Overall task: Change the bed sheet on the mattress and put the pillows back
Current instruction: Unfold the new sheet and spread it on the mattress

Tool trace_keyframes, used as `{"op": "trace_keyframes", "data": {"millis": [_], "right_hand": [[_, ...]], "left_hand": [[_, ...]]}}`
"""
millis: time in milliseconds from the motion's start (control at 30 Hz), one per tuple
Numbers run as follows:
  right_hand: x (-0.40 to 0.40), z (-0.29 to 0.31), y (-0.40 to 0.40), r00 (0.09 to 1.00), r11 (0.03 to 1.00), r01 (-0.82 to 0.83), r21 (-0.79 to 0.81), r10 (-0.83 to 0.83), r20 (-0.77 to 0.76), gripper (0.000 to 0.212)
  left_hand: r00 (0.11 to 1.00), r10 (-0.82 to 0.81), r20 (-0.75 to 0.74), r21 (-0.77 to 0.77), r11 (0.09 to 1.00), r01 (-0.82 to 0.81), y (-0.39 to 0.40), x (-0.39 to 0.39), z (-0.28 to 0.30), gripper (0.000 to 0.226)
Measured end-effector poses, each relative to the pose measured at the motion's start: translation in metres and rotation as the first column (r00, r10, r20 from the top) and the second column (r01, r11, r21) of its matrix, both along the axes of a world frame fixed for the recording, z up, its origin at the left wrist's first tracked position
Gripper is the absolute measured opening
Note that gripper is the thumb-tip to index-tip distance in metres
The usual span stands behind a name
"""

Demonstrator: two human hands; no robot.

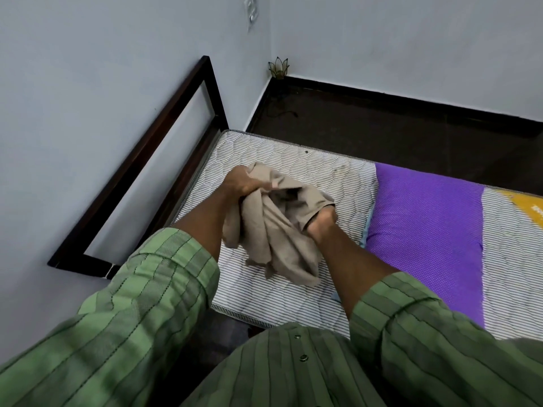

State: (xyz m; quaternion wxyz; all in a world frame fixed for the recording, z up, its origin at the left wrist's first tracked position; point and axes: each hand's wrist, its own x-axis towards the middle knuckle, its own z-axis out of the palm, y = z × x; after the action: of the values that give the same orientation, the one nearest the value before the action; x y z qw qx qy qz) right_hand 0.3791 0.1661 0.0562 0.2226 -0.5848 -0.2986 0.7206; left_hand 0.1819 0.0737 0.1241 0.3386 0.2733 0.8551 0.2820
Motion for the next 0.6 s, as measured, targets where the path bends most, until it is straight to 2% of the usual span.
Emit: {"op": "trace_keyframes", "data": {"millis": [67,133,167,200,233,267,300,333,367,433,500,533,600], "right_hand": [[0.003,-0.001,-0.001,0.985,0.985,-0.139,0.1,0.128,0.114,0.05],[0.003,0.001,-0.003,0.93,0.925,-0.338,0.171,0.302,0.208,0.05],[0.004,0.001,0.0,0.84,0.846,-0.502,0.182,0.427,0.335,0.051],[0.008,0.002,0.003,0.612,0.655,-0.745,0.126,0.597,0.518,0.051],[0.013,0.003,0.007,0.315,0.413,-0.91,0.011,0.676,0.666,0.052],[0.021,0.005,0.01,0.035,0.214,-0.968,-0.133,0.638,0.769,0.056],[0.029,0.013,0.009,-0.168,0.093,-0.96,-0.263,0.559,0.812,0.064],[0.036,0.015,0.013,-0.234,0.064,-0.953,-0.297,0.468,0.852,0.069],[0.041,0.016,0.014,-0.222,0.098,-0.955,-0.281,0.395,0.891,0.067],[0.045,0.012,0.016,-0.096,0.232,-0.955,-0.186,0.35,0.932,0.062],[0.044,0.007,0.018,-0.035,0.383,-0.907,-0.175,0.346,0.938,0.08],[0.043,0.008,0.018,-0.053,0.387,-0.9,-0.2,0.358,0.932,0.085],[0.039,0.014,0.02,-0.162,0.294,-0.911,-0.29,0.392,0.906,0.074]], "left_hand": [[0.92,-0.285,-0.27,-0.213,0.949,0.231,-0.001,-0.004,0.003,0.073],[0.808,-0.42,-0.413,-0.343,0.894,0.289,-0.003,-0.007,0.008,0.052],[0.765,-0.437,-0.473,-0.368,0.887,0.279,-0.005,-0.009,0.012,0.044],[0.728,-0.437,-0.528,-0.375,0.889,0.263,-0.006,-0.012,0.014,0.037],[0.689,-0.43,-0.583,-0.376,0.895,0.24,-0.007,-0.014,0.016,0.032],[0.647,-0.421,-0.636,-0.38,0.9,0.212,-0.009,-0.015,0.018,0.028],[0.606,-0.406,-0.684,-0.378,0.908,0.181,-0.011,-0.017,0.019,0.027],[0.564,-0.385,-0.73,-0.37,0.917,0.148,-0.012,-0.018,0.02,0.026],[0.526,-0.368,-0.767,-0.364,0.924,0.116,-0.014,-0.019,0.02,0.026],[0.503,-0.337,-0.796,-0.367,0.929,0.041,-0.016,-0.021,0.023,0.028],[0.583,-0.28,-0.763,-0.371,0.928,-0.039,-0.017,-0.022,0.025,0.028],[0.632,-0.243,-0.736,-0.366,0.928,-0.068,-0.018,-0.021,0.024,0.028],[0.739,-0.159,-0.655,-0.351,0.93,-0.111,-0.019,-0.018,0.02,0.034]]}}
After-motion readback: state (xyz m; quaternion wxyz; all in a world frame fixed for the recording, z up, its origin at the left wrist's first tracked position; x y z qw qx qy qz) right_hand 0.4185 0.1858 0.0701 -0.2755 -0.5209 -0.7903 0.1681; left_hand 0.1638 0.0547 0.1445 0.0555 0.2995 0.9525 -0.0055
